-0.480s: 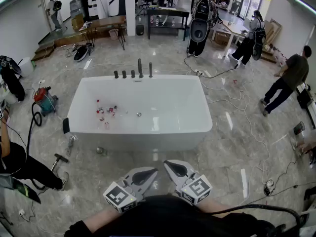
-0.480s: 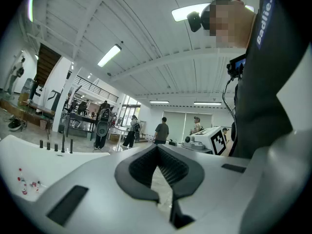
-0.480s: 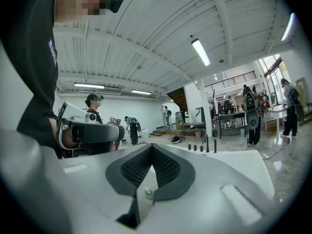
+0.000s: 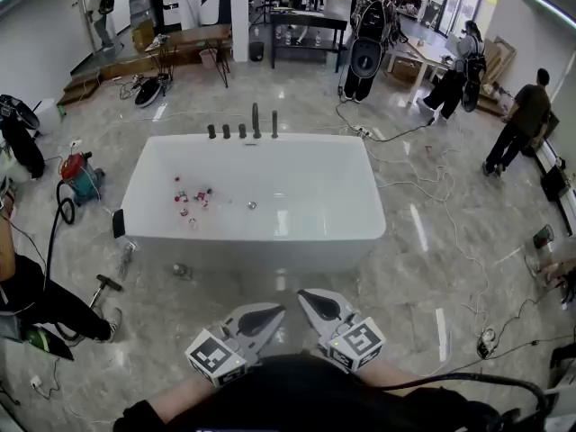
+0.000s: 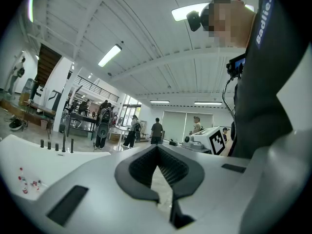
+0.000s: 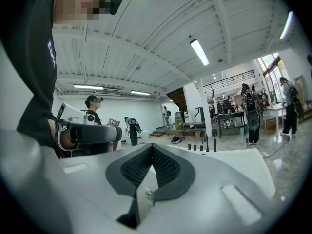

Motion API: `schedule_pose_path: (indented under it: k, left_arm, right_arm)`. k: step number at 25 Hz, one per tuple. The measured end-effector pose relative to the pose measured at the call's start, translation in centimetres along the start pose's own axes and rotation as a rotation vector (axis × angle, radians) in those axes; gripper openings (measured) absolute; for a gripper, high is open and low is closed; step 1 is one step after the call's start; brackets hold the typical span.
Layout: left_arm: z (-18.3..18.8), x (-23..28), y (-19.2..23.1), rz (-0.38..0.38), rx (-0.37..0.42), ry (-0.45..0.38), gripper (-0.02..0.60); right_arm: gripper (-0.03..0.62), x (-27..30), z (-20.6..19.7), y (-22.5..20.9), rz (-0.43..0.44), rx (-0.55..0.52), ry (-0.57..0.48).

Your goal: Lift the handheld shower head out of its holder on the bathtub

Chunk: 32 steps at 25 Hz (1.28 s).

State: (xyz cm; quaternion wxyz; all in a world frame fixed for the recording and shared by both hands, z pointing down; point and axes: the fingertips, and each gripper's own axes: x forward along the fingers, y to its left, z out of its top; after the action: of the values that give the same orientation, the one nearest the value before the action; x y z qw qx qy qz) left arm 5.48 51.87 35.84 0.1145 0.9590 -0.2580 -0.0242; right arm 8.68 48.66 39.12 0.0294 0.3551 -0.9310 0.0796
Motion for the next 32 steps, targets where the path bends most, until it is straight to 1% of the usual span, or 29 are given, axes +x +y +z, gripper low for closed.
schedule_pose_path:
  k: [5,9,14,18,20,26,29,32]
  left_arm:
    - [0.1,1.1,-0.2,0.01,0.011,0.007,0.0]
    - [0.6,2.7,0.0,0.068,0.017,0.032,0.0]
    - [-0.2,5.1,-0.7,0.07,0.008,-0.004,0.0]
    - [-0.6,6.8,-0.2,0.089,0.006,-0.013,0.0]
    - [-0.4,7.4,0.8,0.096,0.006,-0.018,0.0]
    - [1.1,9.8,5.2,0.088,0.006,-0.043,0.0]
    - [1.6,11.1,9.0,0.069,0.01,-0.044,0.0]
    - [2.5,12.2,14.0,0.05,0.01,-0.042,0.0]
  right_arm:
    - [0.002,-0.8,0.0,-1.5,-0.02,0.024,-0.009]
    - [0.002,-1.7,0.2,-3.3,-0.022,0.028,-0.02]
    - [0.002,-3.0,-0.1,-6.0,-0.021,0.032,-0.027]
    - [0.002,-3.3,-0.7,-8.2,-0.017,0.036,-0.016]
    - [0.002,-2.7,-0.8,-9.4,-0.021,0.041,-0.011]
    - [0.002,0.8,0.1,-13.2,-0.031,0.008,0.008]
    - [0.002,3.9,0.4,-16.0,-0.052,0.011,0.01]
    - [0.002,8.1,0.9,-18.3,-0.069,0.001,0.01]
